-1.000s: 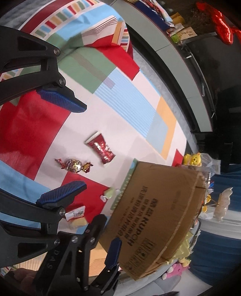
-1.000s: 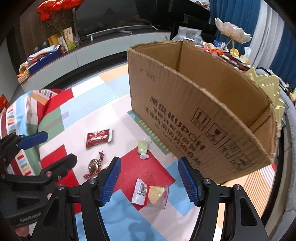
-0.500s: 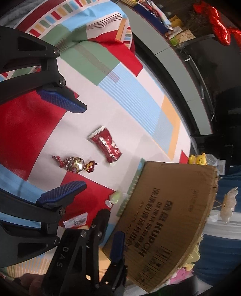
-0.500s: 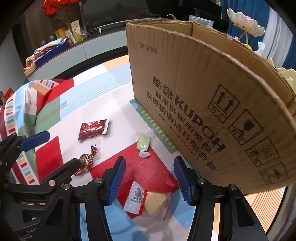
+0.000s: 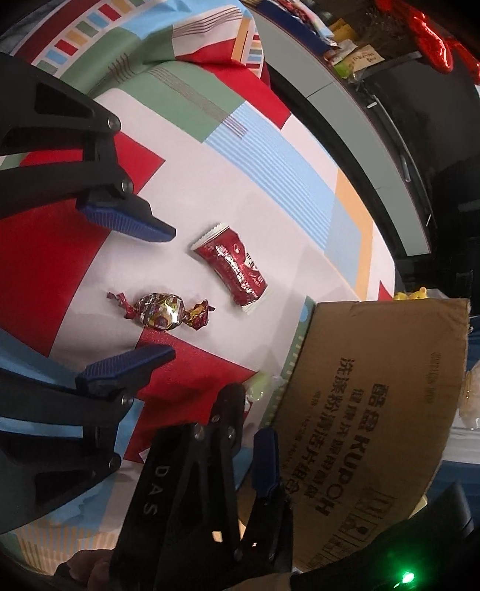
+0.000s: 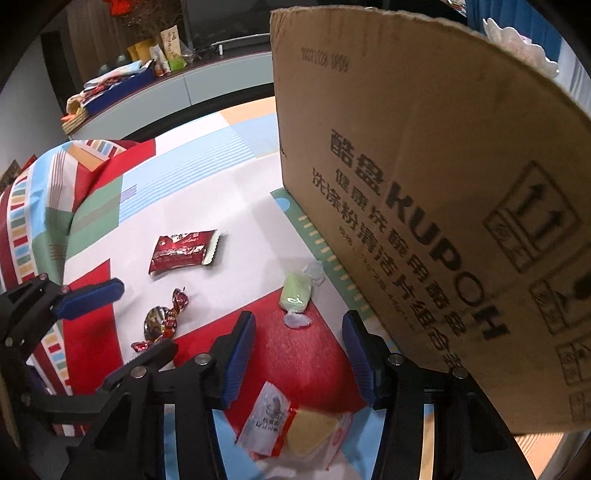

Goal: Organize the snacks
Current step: 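Lower the left tool to the gold-wrapped candy while the right tool lowers to the green packet, then close the left tool on the gold-wrapped candy while the right tool closes on the green packet, then lift the gold-wrapped candy with the left tool while the right tool lifts the green packet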

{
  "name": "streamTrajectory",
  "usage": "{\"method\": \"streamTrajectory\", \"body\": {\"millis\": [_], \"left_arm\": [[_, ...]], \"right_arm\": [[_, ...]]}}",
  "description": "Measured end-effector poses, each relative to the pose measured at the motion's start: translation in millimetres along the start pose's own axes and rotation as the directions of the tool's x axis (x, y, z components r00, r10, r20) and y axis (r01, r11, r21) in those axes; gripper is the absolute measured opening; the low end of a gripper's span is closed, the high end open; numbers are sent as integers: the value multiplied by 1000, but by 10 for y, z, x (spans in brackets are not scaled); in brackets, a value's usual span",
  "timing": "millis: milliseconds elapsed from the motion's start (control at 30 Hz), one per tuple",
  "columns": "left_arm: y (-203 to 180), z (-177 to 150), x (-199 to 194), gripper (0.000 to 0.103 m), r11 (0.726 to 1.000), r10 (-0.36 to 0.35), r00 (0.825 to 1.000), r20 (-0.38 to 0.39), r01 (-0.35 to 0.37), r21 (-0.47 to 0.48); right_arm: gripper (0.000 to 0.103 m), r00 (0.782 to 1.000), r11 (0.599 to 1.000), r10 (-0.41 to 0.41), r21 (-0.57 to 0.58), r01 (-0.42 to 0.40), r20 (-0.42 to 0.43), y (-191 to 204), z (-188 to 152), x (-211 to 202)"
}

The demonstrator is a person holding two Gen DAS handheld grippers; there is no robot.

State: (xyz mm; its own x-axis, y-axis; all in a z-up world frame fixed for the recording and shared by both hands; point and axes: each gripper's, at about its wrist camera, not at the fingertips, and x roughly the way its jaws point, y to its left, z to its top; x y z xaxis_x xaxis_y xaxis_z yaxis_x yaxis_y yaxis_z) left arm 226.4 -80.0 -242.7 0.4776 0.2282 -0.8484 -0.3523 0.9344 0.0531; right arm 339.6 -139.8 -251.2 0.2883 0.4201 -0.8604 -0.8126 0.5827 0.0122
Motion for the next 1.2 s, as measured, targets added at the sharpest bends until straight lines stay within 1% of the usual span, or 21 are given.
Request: {"method": "streamTrajectory", "body": {"millis": [67, 167, 333, 400, 433, 467, 500, 533, 567, 700, 967, 1200], "left_arm": [[-13, 4, 29, 53, 1000, 0, 1000, -3, 0, 2], [-32, 6, 68, 46, 1000, -5, 1000, -7, 5, 8], [-31, 18, 117, 43, 1000, -10, 1000, 3, 10, 6], [-36, 26, 127, 37, 1000, -16, 1000, 13, 16, 8], [-39, 28, 128, 36, 1000, -20, 1000, 16, 20, 9], [-41, 25, 128, 30, 1000, -28, 999, 21, 28, 10], [-46, 23, 127, 26, 999, -37, 999, 23, 37, 14], [-50, 24, 129, 23, 999, -44, 999, 24, 44, 18], [-48, 26, 133, 21, 999, -50, 998, 23, 50, 18], [-39, 29, 133, 21, 998, -55, 998, 23, 54, 15], [-1, 57, 138, 21, 999, -48, 999, 17, 47, 9], [18, 101, 67, 21, 998, -62, 998, 28, 62, 13]], "right_arm": [[48, 1000, 1000, 6, 0, -6, 0, -5, 11, 31], [46, 1000, 1000, 12, 2, -12, -3, -15, 25, 92], [42, 1000, 1000, 10, 5, -10, 4, -23, 37, 155], [41, 1000, 1000, 7, 1, -7, 13, -15, 57, 174], [39, 1000, 1000, 5, -2, -5, 16, -10, 64, 180], [33, 1000, 1000, 2, -6, -2, 22, -4, 74, 186], [29, 1000, 1000, 3, -7, -3, 24, -1, 79, 188], [22, 1000, 1000, 3, -10, -3, 24, 12, 87, 190], [22, 1000, 1000, -1, -15, 2, 24, 23, 91, 191], [21, 1000, 999, -16, -35, 17, 24, 72, 86, 185], [21, 999, 999, -27, -21, 28, 20, 87, 60, 102], [21, 998, 998, -54, 32, 54, 23, 82, 29, -45]]}}
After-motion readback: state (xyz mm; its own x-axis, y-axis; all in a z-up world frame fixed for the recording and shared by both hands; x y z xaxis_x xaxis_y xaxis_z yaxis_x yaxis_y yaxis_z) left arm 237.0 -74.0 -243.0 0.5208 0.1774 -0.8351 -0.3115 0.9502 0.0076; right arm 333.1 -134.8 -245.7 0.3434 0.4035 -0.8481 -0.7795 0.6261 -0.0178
